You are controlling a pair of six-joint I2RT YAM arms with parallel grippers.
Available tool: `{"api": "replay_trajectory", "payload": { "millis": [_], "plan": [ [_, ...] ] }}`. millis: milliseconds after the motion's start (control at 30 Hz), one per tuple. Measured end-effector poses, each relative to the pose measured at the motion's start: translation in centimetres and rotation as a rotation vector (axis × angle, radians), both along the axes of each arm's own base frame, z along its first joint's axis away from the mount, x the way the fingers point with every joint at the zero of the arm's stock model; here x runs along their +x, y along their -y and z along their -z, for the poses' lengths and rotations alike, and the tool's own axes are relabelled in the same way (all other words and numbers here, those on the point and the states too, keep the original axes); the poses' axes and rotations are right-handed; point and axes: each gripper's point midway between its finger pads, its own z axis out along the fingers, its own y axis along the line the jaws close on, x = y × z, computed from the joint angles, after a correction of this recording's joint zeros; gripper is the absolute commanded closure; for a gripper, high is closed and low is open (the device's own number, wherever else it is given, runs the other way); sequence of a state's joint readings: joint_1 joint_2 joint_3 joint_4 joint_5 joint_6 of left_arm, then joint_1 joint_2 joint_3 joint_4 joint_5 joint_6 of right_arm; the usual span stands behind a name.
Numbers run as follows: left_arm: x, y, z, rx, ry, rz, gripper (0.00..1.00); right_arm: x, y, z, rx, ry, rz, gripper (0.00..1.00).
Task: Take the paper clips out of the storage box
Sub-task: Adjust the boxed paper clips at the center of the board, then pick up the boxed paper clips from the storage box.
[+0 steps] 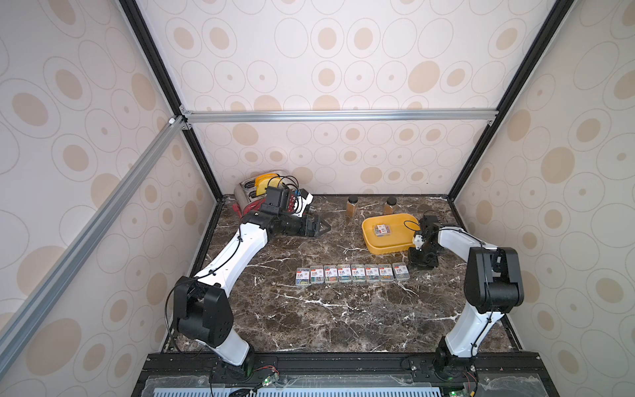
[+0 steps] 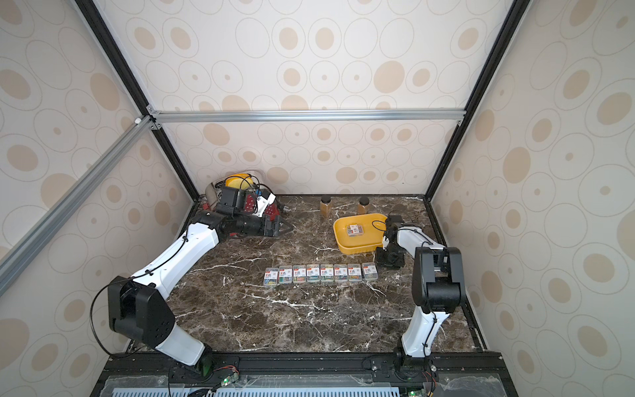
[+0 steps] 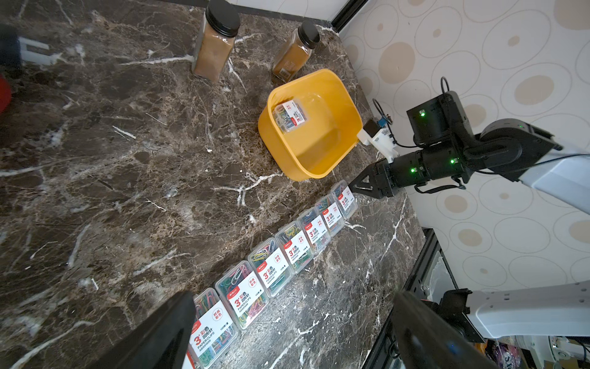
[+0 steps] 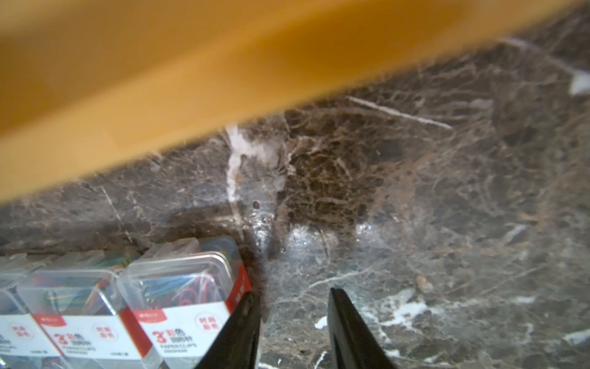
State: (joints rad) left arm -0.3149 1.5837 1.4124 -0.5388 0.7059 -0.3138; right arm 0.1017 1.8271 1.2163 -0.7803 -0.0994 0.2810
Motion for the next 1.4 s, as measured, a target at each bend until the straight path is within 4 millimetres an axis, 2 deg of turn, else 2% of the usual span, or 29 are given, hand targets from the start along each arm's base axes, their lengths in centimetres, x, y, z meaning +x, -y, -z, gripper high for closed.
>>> {"api": "replay_trajectory", "payload": {
  "millis": [167, 433, 600, 700, 800, 900, 1000, 1100, 1200, 1400],
  "plan": [
    [0.0, 0.0, 0.0, 0.0, 0.001, 0.0, 0.01, -0.1, -0.7, 0.1, 0.008, -0.001, -0.017, 0.6],
    [0.1, 0.0, -0.1, -0.001, 0.004, 0.0, 0.01, -0.2, -0.7, 0.3, 0.006, -0.005, -0.013, 0.6],
    [0.1, 0.0, 0.0, 0.001, 0.004, -0.002, 0.01, -0.3, -0.5, 0.1, -0.002, -0.002, -0.007, 0.56],
    [0.2, -0.2, 0.1, 0.009, 0.007, -0.011, 0.01, -0.2, -0.2, -1.1, -0.02, 0.029, -0.009, 0.5],
    [0.4, -0.3, 0.2, 0.018, 0.01, -0.019, 0.01, 0.1, 0.0, -3.6, -0.035, 0.084, -0.017, 0.44],
    [0.6, -0.5, 0.3, 0.031, 0.013, -0.033, 0.01, 1.3, -0.2, -6.7, -0.034, 0.165, -0.036, 0.36],
    [0.8, -0.8, 0.5, 0.049, 0.018, -0.051, 0.01, 2.9, -1.3, -9.5, -0.013, 0.255, -0.077, 0.28],
    [1.0, -1.1, 0.6, 0.065, 0.021, -0.068, 0.01, 4.7, -3.0, -11.1, 0.026, 0.314, -0.122, 0.25],
    [1.1, -1.4, 0.7, 0.08, 0.022, -0.086, 0.01, 7.1, -4.4, -11.1, 0.059, 0.347, -0.155, 0.21],
    [0.8, -2.1, 0.3, 0.102, 0.031, -0.108, 0.01, 12.1, -6.4, -7.7, 0.098, 0.344, -0.195, 0.09]
  ]
}}
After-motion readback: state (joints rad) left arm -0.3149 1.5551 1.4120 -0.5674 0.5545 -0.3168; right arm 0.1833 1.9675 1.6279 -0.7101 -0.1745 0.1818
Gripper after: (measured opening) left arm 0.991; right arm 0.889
